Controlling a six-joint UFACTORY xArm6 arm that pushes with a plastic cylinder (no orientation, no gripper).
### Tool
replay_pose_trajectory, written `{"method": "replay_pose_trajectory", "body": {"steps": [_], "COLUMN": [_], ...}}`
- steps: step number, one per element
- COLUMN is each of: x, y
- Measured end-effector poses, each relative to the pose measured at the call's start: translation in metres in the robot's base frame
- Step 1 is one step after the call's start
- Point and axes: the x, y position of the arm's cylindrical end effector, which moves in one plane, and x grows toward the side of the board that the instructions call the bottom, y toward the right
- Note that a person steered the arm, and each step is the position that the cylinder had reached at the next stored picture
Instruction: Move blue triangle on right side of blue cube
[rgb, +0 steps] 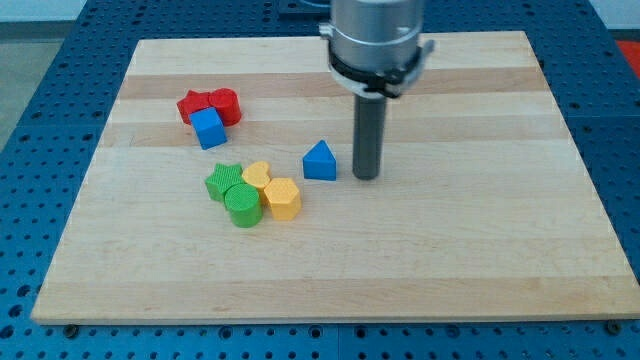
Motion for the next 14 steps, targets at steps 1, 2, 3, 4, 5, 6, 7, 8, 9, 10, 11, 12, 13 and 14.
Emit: {"method": "replay_pose_trajectory", "body": {"steps": [1,2,3,4,5,6,7,8,9,10,11,12,13,14], "x": [0.022,0.014,-0.008,-0.033,-0.057,-0.065,-0.065,-0.068,-0.080,-0.094,-0.094,-0.094,-0.094,-0.093], "y": [0.000,-0.024,-0.053,-0.082,-0.107,-0.117,-0.100,-0.065,-0.053,-0.052,-0.075,-0.105,-0.128,-0.125]}}
